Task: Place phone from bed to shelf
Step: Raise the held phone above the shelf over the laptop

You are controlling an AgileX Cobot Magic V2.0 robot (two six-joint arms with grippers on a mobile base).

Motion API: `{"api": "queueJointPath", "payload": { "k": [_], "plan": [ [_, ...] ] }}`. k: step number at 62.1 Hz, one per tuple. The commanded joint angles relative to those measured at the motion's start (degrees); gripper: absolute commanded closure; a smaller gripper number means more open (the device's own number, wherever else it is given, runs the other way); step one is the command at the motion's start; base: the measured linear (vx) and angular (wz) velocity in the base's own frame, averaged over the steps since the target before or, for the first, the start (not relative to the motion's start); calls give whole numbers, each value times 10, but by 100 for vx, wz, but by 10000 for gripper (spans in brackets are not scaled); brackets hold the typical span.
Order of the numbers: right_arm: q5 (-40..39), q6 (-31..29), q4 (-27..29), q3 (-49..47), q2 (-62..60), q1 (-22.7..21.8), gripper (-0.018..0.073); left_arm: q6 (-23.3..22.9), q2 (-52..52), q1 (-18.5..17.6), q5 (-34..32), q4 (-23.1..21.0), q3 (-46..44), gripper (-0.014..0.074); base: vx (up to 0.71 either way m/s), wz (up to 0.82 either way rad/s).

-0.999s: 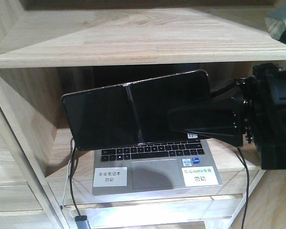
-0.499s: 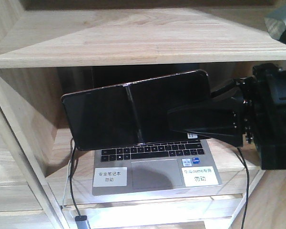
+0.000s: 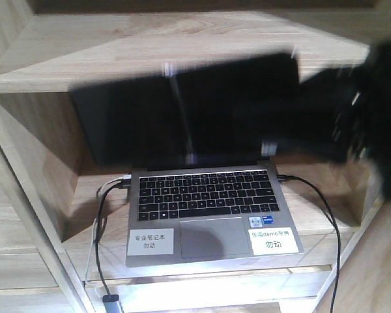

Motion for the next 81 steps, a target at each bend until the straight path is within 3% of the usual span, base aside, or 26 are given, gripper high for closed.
{"api": "queueJointPath", "payload": {
  "k": [1,14,39,53,81],
  "plan": [
    [-51,12,56,-56,-11,0,561,0,-3,-4,-42,-5,4,595,0,0],
    [-122,20,53,-127,13,0,561,0,-3,-4,-42,-5,4,595,0,0],
    [-123,25,82,-323,182,2,561,0,-3,-4,-42,-5,4,595,0,0],
    [-140,28,92,-435,288,52,561,0,-3,-4,-42,-5,4,595,0,0],
    [-155,46,57,-482,408,75,561,0,-3,-4,-42,-5,4,595,0,0]
  ]
}}
